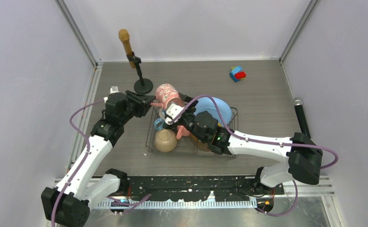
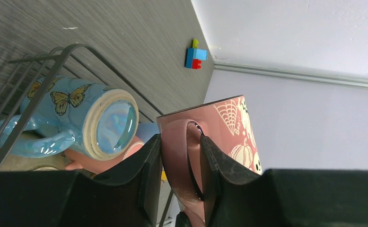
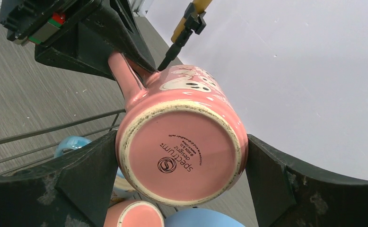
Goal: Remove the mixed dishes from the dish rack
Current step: Pick up the cup from the dish rack.
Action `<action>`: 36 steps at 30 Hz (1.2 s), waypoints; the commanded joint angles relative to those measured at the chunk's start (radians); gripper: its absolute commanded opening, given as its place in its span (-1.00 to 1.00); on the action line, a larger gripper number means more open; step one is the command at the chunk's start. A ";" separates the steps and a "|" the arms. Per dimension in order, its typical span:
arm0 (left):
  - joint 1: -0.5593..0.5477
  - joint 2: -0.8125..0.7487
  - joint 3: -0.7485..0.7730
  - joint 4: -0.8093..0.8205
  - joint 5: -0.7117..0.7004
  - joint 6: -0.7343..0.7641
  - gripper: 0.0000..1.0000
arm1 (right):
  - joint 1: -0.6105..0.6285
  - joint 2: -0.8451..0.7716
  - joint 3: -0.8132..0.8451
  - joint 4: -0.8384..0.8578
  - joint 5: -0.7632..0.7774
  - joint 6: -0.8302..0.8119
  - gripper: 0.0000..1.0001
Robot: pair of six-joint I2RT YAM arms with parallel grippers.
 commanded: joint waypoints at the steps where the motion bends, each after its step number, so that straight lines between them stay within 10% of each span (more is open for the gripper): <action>1: -0.016 0.028 0.006 0.188 0.088 -0.010 -0.87 | 0.030 -0.011 0.016 0.206 -0.156 0.120 -0.98; 27: -0.019 0.030 -0.028 0.422 0.221 -0.170 -0.47 | 0.143 0.281 0.068 0.518 -0.049 -0.006 -0.99; 31: -0.020 0.035 -0.032 0.417 0.221 -0.172 -0.95 | 0.145 0.303 0.083 0.542 -0.050 -0.010 -0.99; 36: -0.020 0.009 -0.026 0.396 0.176 -0.108 -1.00 | 0.145 0.284 0.055 0.542 -0.037 0.026 -0.80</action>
